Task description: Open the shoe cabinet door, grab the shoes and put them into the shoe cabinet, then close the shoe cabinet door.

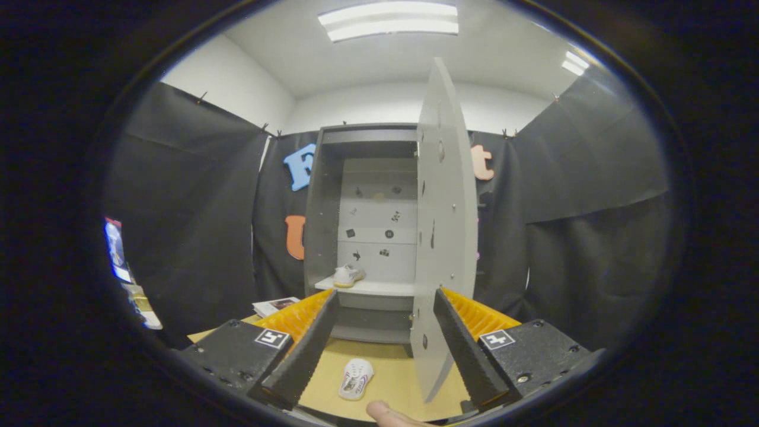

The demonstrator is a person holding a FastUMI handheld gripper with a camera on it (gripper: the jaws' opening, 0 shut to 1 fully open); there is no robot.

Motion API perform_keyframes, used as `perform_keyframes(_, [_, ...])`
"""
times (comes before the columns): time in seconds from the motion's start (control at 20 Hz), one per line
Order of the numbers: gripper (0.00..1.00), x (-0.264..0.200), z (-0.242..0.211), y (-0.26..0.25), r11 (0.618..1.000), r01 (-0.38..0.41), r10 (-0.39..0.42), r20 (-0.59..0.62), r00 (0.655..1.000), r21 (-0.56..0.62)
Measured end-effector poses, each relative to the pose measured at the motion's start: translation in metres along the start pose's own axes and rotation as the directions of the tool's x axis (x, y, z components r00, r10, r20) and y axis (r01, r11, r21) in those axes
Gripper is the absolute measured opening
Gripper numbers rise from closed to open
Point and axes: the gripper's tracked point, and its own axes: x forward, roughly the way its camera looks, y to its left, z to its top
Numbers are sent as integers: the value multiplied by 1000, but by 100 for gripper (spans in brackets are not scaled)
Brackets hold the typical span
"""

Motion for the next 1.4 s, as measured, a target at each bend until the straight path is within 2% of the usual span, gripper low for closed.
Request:
perform_keyframes(0.25, [100, 46, -81, 43, 999, -42, 43, -101, 994, 12])
perform_keyframes(0.45, [100, 89, -172, 73, 997, -70, 72, -276, 958, 18])
perform_keyframes(0.65, [100, 114, -261, 101, 988, -114, 148, -486, 861, 100])
perform_keyframes(1.05, [99, 143, -379, 107, 988, -22, 121, -692, 711, 150])
perform_keyframes(1.15, [95, 144, -394, 115, 975, -13, 171, -716, 677, 220])
perform_keyframes(1.25, [88, 148, -406, 119, 967, -7, 195, -723, 663, 254])
perform_keyframes(1.35, [78, 162, -418, 114, 969, 34, 157, -714, 682, 246])
perform_keyframes(1.4, [67, 171, -425, 113, 968, 49, 143, -701, 699, 246])
